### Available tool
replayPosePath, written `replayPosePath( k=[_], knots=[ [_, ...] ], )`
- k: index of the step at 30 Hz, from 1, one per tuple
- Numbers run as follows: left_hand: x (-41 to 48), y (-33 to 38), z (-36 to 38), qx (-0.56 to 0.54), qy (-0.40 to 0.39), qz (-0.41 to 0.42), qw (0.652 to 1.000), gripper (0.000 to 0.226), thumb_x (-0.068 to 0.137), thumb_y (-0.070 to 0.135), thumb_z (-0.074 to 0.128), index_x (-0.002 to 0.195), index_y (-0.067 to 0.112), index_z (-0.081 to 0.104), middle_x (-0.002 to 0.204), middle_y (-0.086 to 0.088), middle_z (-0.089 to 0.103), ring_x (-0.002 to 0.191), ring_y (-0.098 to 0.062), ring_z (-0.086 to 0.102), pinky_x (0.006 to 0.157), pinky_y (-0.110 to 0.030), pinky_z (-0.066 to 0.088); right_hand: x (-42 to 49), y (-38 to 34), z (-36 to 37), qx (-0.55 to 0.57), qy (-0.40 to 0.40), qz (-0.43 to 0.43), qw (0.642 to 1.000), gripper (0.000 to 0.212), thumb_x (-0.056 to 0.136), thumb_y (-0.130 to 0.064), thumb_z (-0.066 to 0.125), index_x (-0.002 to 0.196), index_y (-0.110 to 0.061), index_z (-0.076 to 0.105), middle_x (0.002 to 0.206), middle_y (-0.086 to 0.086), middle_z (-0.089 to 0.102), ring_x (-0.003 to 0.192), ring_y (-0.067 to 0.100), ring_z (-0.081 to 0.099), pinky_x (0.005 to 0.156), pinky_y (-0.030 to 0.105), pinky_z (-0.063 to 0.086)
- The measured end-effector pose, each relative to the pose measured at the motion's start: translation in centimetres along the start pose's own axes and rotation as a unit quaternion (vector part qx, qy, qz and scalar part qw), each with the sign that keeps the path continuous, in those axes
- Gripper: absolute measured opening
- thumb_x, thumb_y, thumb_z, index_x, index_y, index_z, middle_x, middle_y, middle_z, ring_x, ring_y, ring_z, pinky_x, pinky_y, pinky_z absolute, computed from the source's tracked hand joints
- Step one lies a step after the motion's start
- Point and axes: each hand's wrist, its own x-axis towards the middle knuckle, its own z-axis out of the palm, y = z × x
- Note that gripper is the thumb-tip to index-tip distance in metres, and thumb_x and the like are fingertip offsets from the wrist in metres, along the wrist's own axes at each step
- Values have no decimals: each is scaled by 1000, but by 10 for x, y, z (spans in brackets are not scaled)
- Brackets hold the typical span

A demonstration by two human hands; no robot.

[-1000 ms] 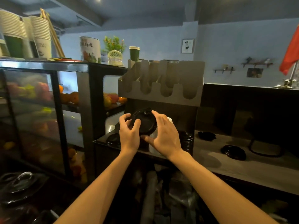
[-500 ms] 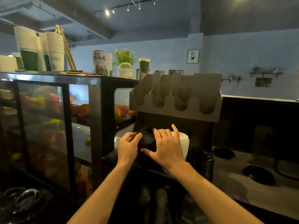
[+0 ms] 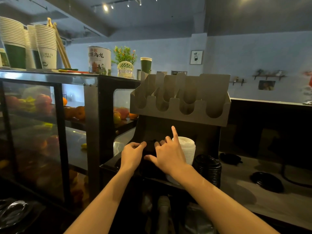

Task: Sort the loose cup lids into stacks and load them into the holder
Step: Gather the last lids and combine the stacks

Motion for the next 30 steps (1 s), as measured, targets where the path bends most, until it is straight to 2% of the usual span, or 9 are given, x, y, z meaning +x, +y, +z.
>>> replayPosePath(
  k=[3,8,14,18,23,25,27,28,30],
  knots=[
    [0,-7,2,-21,4,-7,1000,32,95,44,63,113,18,70,98,0,70,90,-14,65,73,-29,50,3,0,-2,-6,-16,-11,1000,78,97,-72,19,130,-15,62,122,6,68,134,30,47,117,60,-13],
    [0,-7,6,-18,-5,15,1000,32,94,45,64,116,21,66,99,7,66,95,-11,62,81,-31,50,2,-1,-2,-18,-41,3,999,78,98,-70,16,118,-16,69,113,5,71,134,30,46,117,60,-14],
    [4,-13,13,-61,-4,-9,998,27,94,35,66,112,15,70,99,1,68,92,-11,62,69,-25,45,1,-4,-1,-25,-29,15,999,74,95,-73,25,119,-19,70,133,11,61,135,32,43,118,60,-11],
    [2,-10,16,-104,4,-27,994,22,94,27,68,112,15,71,106,-1,68,95,-10,60,69,-23,45,3,-9,-1,-15,-35,2,999,65,98,-68,31,111,-20,74,132,11,62,133,31,47,119,57,-7],
    [-9,3,14,-77,18,-6,997,18,96,22,65,112,14,68,101,3,65,94,-10,61,67,-20,42,-10,-14,-11,-32,-52,-34,998,52,101,-54,43,126,-12,62,120,8,68,127,30,55,116,56,-16],
    [-14,11,11,-19,21,18,999,19,99,28,62,115,17,67,107,2,66,102,-15,61,76,-24,43,-15,-10,-14,-25,-54,-38,997,59,99,-56,43,136,-11,53,130,12,63,133,31,49,116,58,-15],
    [-21,21,6,35,26,59,997,26,102,37,56,120,21,65,113,4,64,107,-14,59,87,-30,45,-20,-2,-18,26,-25,-32,999,60,98,-56,43,140,-13,50,142,13,54,137,30,43,121,55,0],
    [-24,25,4,45,30,91,994,27,102,38,54,122,22,64,115,4,64,109,-13,58,92,-33,47,-24,3,-20,72,13,-28,997,55,98,-53,45,137,-14,53,140,11,54,134,28,45,120,49,15],
    [-32,37,5,43,33,158,986,24,103,33,53,121,22,64,116,5,64,108,-11,58,94,-31,48,-33,16,-24,170,96,-14,981,39,99,-43,49,125,-16,59,124,5,61,117,21,54,100,34,41]
  ],
)
